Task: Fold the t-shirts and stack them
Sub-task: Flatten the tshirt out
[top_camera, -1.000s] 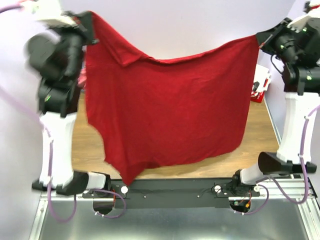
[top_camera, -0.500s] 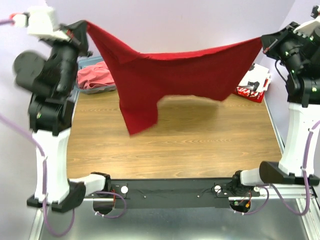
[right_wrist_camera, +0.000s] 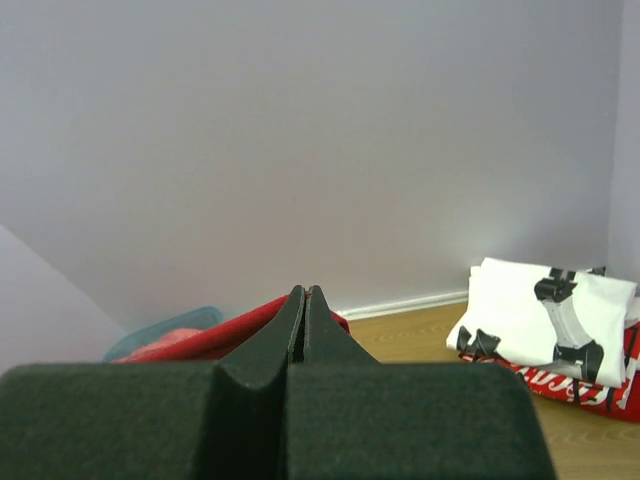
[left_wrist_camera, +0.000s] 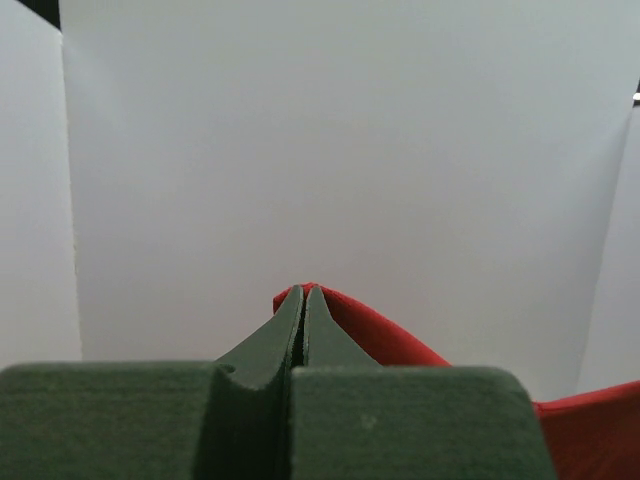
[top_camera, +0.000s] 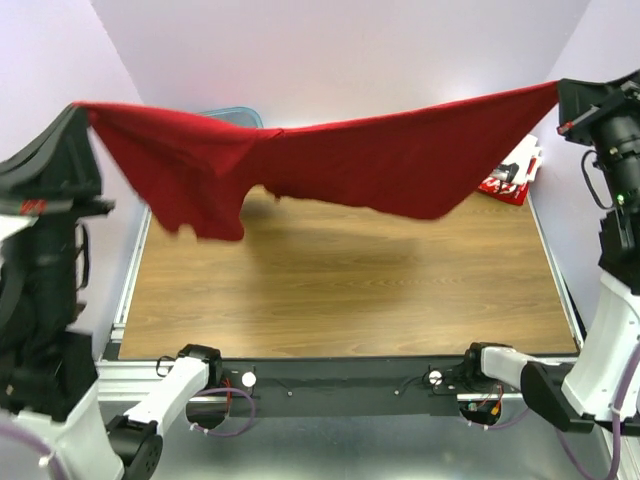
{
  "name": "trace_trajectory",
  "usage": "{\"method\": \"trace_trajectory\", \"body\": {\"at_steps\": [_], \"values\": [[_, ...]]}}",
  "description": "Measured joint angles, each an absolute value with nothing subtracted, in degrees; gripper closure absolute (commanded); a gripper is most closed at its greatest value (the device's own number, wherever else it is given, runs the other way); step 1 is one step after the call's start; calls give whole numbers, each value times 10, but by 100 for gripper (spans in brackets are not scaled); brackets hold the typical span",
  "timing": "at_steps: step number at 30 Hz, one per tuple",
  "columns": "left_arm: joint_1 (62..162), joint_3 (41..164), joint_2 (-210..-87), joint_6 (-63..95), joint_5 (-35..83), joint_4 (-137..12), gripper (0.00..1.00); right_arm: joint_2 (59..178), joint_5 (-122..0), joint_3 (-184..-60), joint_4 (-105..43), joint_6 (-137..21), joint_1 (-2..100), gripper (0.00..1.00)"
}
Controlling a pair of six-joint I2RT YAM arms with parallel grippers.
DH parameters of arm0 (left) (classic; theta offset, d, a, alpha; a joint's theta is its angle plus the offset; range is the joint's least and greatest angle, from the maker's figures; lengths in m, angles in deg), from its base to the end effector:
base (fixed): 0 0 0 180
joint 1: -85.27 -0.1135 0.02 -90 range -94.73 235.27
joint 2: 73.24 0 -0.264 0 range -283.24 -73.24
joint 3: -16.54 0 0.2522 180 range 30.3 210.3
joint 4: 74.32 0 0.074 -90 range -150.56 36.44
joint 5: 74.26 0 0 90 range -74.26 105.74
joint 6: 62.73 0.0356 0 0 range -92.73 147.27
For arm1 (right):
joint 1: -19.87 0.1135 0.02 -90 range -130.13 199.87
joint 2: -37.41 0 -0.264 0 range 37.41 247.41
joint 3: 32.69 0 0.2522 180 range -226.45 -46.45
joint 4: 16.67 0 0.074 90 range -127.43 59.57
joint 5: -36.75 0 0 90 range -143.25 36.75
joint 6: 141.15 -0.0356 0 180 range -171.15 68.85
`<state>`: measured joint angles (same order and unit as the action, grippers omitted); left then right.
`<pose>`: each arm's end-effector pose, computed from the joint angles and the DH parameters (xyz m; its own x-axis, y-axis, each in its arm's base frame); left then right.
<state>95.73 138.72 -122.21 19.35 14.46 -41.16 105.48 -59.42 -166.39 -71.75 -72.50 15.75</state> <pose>0.0035 0.0002 0.6246 0.6040 -0.2516 -0.7562 0.2503 0.9607 -0.1197 0.1329 -0.0057 0.6082 0.1577 0.3515 -0.9228 -0.0981 0.9354 0.3396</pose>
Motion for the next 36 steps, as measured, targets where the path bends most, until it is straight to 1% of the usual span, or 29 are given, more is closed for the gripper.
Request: {"method": "trace_trajectory", "body": {"at_steps": [5,9,12,15,18,21,23,26,27,29,30,31,32,34,36], "values": [[957,1415,-1200,206,150,-417,100,1035,-569,-1704,-725,-722,158,100],[957,1439,-1209,211,180,-427,100,1015,-532,-1705,-725,-717,158,100],[957,1434,-1223,210,206,-444,100,1004,-504,-1699,-722,-715,158,99],[957,1389,-1238,210,230,-478,100,998,-481,-1652,-705,-716,158,99],[957,1311,-1266,207,258,-522,100,999,-460,-1564,-680,-716,158,99],[957,1235,-1340,201,284,-567,100,1021,-434,-1458,-644,-716,158,99],[957,1208,-1408,197,293,-586,100,1045,-422,-1411,-619,-716,158,99],[961,1214,-1556,198,297,-611,100,1118,-401,-1338,-568,-716,158,99],[963,1223,-1602,200,296,-614,79,1149,-394,-1325,-554,-716,158,100],[965,1272,-1701,203,295,-611,45,1223,-384,-1316,-522,-719,157,98],[966,1296,-1743,204,294,-613,2,1255,-380,-1318,-505,-722,157,88],[969,1344,-1804,207,292,-611,1,1289,-378,-1321,-497,-723,156,70],[971,1390,-1849,209,291,-605,2,1341,-375,-1331,-487,-726,155,42],[978,1501,-1939,209,284,-581,2,1396,-374,-1347,-480,-728,154,28],[986,1577,-1990,211,280,-570,2,1441,-374,-1364,-478,-727,152,15]]}}
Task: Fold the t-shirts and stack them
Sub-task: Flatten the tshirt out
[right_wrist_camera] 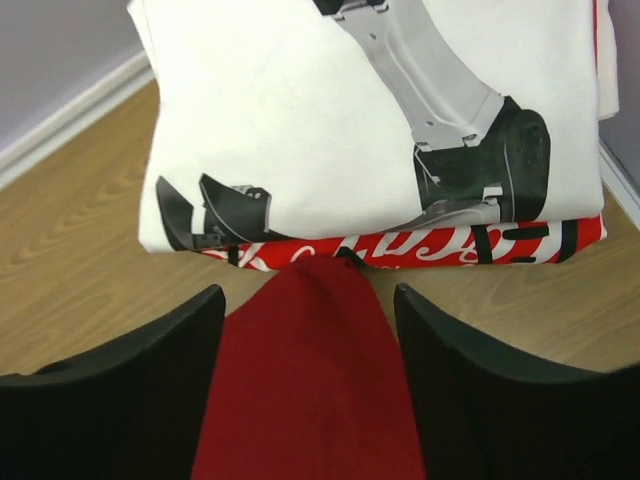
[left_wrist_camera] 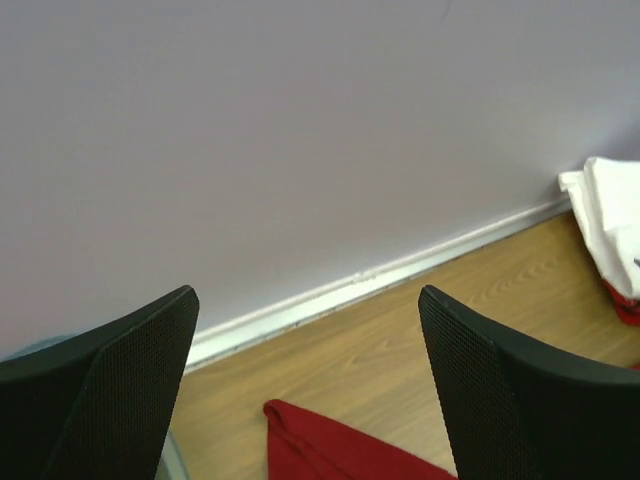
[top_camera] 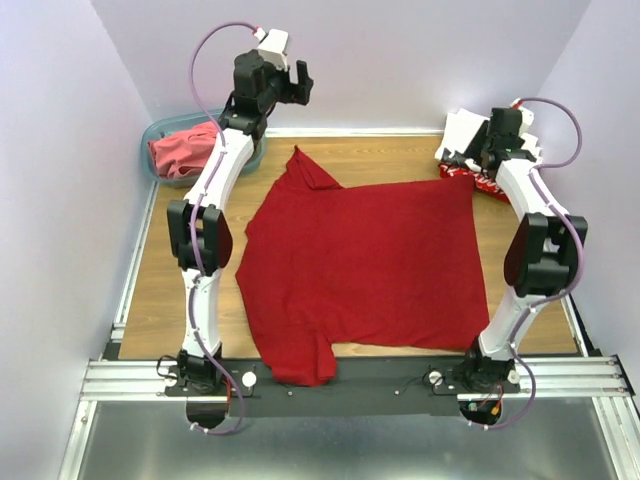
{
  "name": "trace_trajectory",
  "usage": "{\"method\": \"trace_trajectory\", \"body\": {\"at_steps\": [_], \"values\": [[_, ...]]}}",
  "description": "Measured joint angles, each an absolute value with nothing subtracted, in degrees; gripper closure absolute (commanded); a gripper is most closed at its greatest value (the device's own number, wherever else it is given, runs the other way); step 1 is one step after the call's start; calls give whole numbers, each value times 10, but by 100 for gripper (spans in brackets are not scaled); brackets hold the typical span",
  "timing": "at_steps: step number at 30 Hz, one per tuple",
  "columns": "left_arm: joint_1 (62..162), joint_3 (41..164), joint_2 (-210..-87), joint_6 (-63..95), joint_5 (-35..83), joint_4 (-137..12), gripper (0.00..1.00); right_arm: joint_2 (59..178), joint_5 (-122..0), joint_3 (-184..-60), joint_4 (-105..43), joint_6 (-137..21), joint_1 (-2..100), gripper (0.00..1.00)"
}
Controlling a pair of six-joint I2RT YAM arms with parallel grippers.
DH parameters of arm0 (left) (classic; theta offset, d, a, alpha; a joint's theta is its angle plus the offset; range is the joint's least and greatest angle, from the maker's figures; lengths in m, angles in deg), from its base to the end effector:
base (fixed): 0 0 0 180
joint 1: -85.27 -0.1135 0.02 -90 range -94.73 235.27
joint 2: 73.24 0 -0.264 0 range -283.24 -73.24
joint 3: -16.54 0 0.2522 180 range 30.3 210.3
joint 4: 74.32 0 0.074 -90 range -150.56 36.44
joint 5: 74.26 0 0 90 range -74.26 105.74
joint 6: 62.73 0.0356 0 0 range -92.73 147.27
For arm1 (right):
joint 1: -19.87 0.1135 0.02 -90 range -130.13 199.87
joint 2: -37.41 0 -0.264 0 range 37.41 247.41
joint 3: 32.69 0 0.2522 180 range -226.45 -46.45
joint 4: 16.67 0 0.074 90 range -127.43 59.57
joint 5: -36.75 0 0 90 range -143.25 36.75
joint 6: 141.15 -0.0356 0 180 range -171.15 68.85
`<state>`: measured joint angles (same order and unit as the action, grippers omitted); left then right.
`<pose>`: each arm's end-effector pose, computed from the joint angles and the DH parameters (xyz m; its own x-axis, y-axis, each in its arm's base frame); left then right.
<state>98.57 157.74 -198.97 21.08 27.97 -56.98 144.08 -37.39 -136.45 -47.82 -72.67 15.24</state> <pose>0.5101 -0.1283 0.3915 -0.0780 -0.0898 -0.9929 0.4249 0.8979 -0.1146 0.4351 -0.0450 0.2930 -0.4081 0.3871 -0.8268 0.4869 0.8584 0.1615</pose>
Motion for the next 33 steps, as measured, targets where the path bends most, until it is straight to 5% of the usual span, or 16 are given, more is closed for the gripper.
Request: {"method": "trace_trajectory", "body": {"at_steps": [1,2,14,22,33], "values": [[991,1590,-1995,211,279,-564,1,1453,-374,-1368,-477,-726,152,2],[997,1589,-1990,214,275,-563,2,1461,-375,-1369,-478,-726,152,0],[1049,1165,-1651,150,249,-573,2,1329,-434,-1296,-472,-736,171,0],[1056,881,-1545,25,171,-479,2,1298,-488,-1151,-489,-782,311,0],[1083,742,-1511,-50,131,-415,2,1266,-499,-1011,-510,-883,448,0]]}}
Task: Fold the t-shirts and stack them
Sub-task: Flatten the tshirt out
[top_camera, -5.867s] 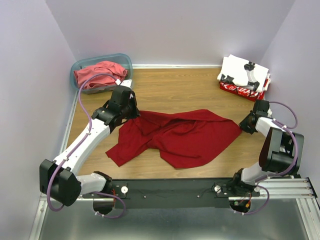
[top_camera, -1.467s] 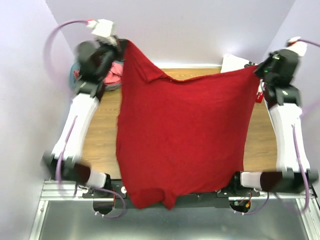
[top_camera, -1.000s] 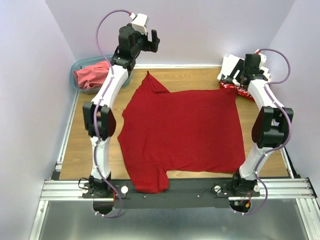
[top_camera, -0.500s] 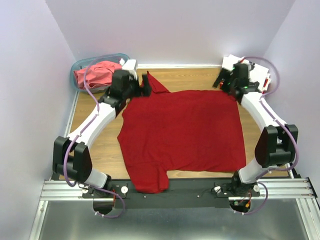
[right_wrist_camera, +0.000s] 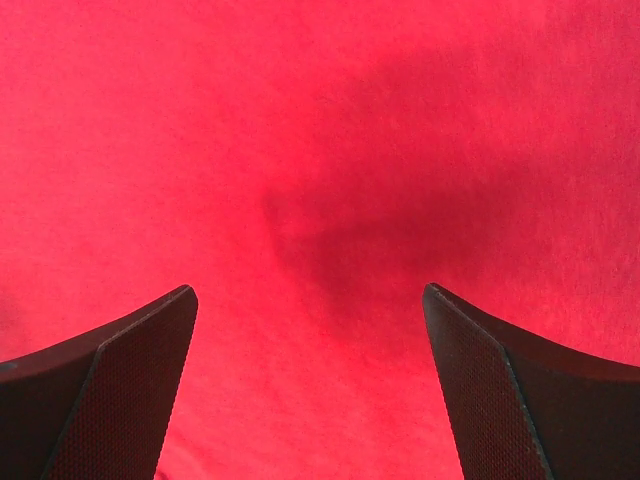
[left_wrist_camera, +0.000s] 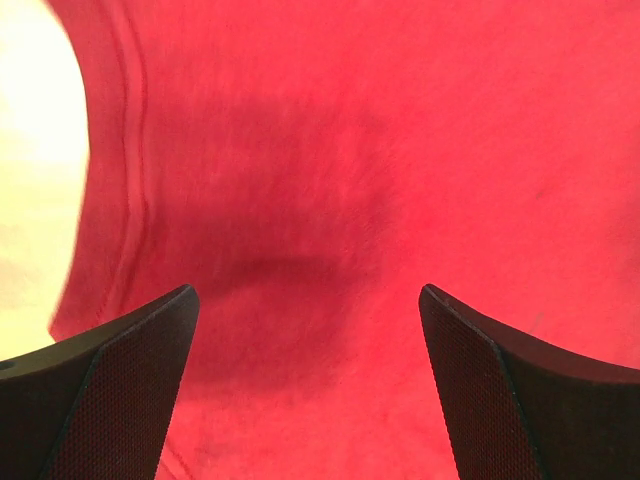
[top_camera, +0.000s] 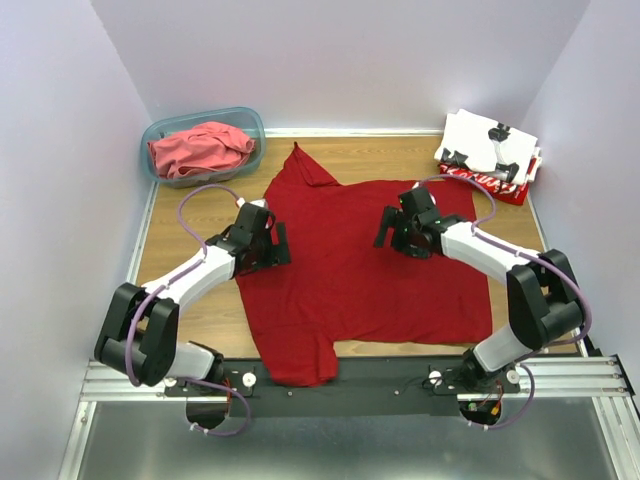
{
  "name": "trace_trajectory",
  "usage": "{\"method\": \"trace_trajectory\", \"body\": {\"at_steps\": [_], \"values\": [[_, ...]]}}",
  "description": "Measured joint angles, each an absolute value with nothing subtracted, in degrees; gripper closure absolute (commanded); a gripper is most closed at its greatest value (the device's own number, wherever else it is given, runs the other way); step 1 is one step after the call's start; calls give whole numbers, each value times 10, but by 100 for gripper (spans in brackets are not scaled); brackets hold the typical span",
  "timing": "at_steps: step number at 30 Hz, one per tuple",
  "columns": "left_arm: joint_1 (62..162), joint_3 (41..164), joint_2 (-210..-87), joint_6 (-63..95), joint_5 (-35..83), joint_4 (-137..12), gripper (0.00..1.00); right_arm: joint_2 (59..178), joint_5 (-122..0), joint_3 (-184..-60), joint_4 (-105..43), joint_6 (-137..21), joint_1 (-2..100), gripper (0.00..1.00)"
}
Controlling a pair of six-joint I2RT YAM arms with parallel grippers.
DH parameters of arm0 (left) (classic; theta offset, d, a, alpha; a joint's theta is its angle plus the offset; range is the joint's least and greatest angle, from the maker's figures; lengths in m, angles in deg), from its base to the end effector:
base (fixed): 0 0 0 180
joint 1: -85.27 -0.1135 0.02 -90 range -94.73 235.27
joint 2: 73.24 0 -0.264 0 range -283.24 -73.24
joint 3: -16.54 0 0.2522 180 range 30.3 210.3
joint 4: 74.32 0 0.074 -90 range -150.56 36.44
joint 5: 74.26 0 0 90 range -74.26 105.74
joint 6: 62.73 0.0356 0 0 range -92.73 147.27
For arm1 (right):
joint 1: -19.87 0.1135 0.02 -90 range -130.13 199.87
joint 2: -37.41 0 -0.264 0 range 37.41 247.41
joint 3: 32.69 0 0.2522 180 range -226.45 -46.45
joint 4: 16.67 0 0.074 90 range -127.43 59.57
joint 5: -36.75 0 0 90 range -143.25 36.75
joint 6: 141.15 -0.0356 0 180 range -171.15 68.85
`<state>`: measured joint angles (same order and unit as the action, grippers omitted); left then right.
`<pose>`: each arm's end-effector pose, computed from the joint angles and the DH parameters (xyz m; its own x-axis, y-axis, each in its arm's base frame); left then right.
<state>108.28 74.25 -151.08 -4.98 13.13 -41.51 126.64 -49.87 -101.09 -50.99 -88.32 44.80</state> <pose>0.2466 -0.1030 0.1973 -0.8161 -0.2326 -0.5291 -0.0831 0.9532 -0.2909 0.2863 0.1308 0.1979 -0.8288 0.2799 -0.4846 0.1387 0.9417 0.3067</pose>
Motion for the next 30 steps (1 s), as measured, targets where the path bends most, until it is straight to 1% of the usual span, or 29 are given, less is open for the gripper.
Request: {"method": "trace_trajectory", "body": {"at_steps": [7,14,22,30], "values": [[1083,727,-1562,-61,133,-432,2,1279,-477,-986,-512,-916,450,0],[1081,749,-1599,-67,131,-473,2,1304,-456,-987,-508,-931,450,0],[1070,824,-1678,-56,131,-497,2,1325,-430,-1008,-509,-943,450,0],[1049,907,-1747,-28,130,-488,2,1384,-400,-1074,-514,-943,444,0]]}}
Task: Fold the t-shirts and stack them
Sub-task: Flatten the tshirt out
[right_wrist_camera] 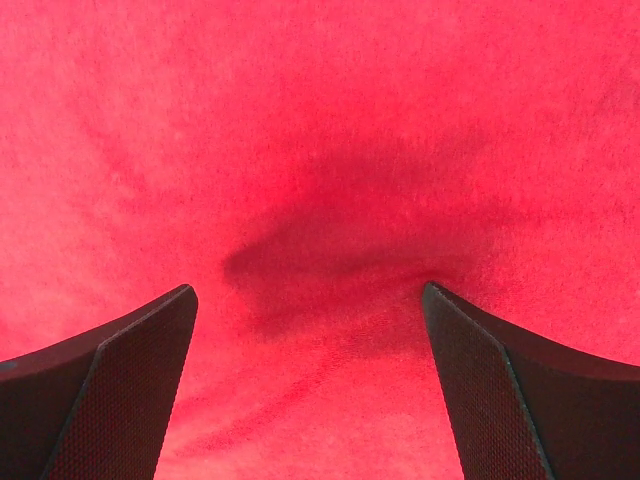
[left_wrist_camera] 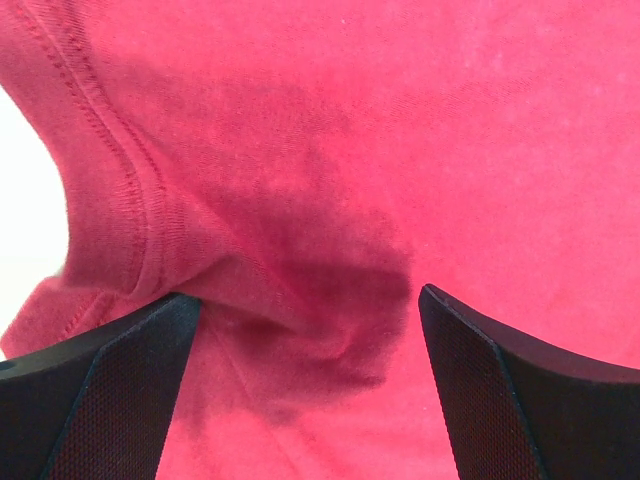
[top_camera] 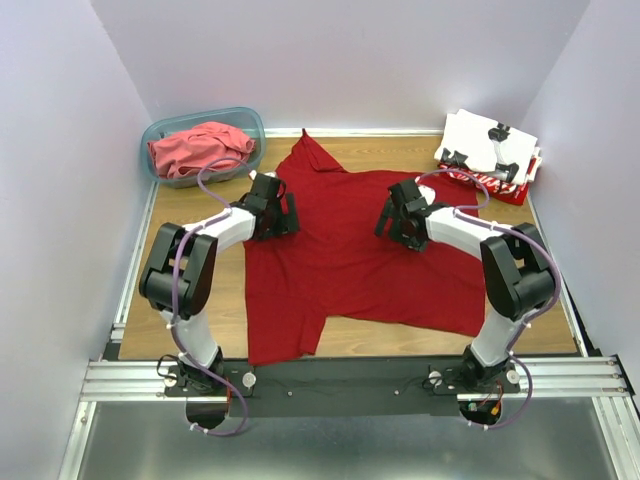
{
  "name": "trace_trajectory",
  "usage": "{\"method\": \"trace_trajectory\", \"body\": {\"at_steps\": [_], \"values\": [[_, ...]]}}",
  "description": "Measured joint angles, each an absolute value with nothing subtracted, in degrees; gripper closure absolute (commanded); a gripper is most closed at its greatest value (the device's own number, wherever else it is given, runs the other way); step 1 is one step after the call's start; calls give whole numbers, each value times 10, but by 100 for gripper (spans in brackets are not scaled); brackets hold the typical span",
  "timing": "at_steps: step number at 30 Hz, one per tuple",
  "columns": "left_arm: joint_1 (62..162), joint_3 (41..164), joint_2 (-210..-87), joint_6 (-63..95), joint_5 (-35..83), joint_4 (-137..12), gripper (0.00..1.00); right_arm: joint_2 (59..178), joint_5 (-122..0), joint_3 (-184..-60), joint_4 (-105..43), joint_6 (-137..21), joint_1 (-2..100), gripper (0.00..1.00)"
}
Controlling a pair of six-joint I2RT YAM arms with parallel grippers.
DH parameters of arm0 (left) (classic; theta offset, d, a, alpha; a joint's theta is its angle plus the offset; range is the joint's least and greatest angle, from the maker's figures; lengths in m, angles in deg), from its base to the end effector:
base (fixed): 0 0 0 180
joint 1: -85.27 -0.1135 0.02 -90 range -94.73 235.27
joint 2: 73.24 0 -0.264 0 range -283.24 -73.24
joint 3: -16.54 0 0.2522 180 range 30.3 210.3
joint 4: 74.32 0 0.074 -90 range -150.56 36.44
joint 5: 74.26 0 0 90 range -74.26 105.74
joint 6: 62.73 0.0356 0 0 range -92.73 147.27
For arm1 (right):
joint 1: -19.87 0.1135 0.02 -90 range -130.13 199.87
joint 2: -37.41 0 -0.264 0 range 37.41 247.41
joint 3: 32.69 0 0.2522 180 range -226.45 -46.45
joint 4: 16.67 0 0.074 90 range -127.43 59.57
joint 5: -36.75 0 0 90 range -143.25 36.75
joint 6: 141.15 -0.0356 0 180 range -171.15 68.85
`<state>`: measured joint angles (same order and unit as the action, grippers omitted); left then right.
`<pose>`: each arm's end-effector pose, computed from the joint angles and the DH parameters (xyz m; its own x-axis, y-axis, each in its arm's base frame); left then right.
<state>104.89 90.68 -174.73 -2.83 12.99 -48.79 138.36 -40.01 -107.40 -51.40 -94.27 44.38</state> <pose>0.3422 -0.1202 0.1690 -0.8043 -0.2451 -0.5413 -0.1101 0.9567 -0.2696 0.3210 0.1374 0.1662 -0.7876 0.3722 -0.4911 0.3229 0.9281 0.1855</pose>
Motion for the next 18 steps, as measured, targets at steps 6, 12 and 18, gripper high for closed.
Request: {"method": "trace_trajectory", "body": {"at_steps": [6,12,18], "values": [[1041,1013,-1825,4,123,-458,2,1433,-397,-1138,-521,-940,416,0],[1025,1127,-1902,32,117,-419,2,1488,-399,-1211,-526,-931,384,0],[1010,1263,-1984,62,111,-371,2,1539,-407,-1283,-536,-916,361,0]]}}
